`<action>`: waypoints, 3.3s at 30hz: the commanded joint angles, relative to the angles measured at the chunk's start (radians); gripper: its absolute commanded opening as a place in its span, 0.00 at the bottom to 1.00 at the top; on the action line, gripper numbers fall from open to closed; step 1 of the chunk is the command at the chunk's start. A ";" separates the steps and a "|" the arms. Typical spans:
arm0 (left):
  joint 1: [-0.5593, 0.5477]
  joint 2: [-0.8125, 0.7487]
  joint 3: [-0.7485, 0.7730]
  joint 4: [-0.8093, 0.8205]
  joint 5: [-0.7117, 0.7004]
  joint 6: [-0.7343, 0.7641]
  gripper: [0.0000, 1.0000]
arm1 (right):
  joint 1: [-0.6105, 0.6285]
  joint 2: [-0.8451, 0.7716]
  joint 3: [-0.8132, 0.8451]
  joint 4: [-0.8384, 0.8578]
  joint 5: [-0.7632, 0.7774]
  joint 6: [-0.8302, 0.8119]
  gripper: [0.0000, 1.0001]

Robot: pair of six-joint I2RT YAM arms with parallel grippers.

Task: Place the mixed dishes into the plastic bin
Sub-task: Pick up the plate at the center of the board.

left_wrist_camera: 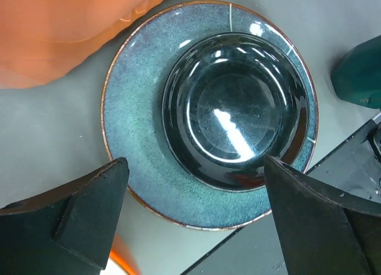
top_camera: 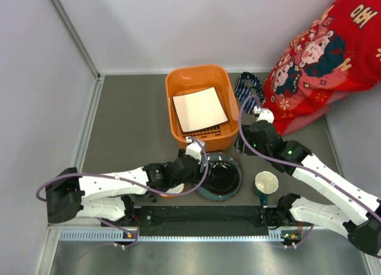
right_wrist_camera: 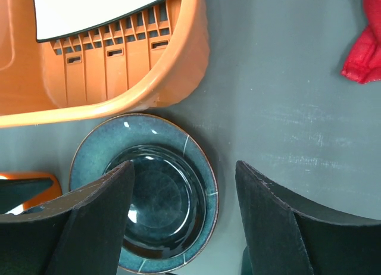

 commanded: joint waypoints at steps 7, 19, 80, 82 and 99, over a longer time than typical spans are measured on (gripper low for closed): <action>-0.004 0.115 -0.033 0.200 0.020 -0.079 0.99 | 0.011 -0.012 0.037 0.014 0.030 0.019 0.68; -0.001 0.208 -0.038 0.258 0.022 -0.105 0.99 | 0.012 0.000 0.064 0.006 0.052 0.008 0.68; -0.003 0.127 -0.013 0.134 -0.028 -0.131 0.23 | 0.011 0.060 0.067 0.066 0.018 0.007 0.67; -0.003 0.127 -0.009 0.134 -0.031 -0.128 0.24 | 0.011 0.066 0.070 0.066 0.017 0.005 0.68; -0.003 0.154 -0.075 0.176 -0.034 -0.167 0.65 | 0.013 0.080 0.075 0.069 0.012 -0.002 0.68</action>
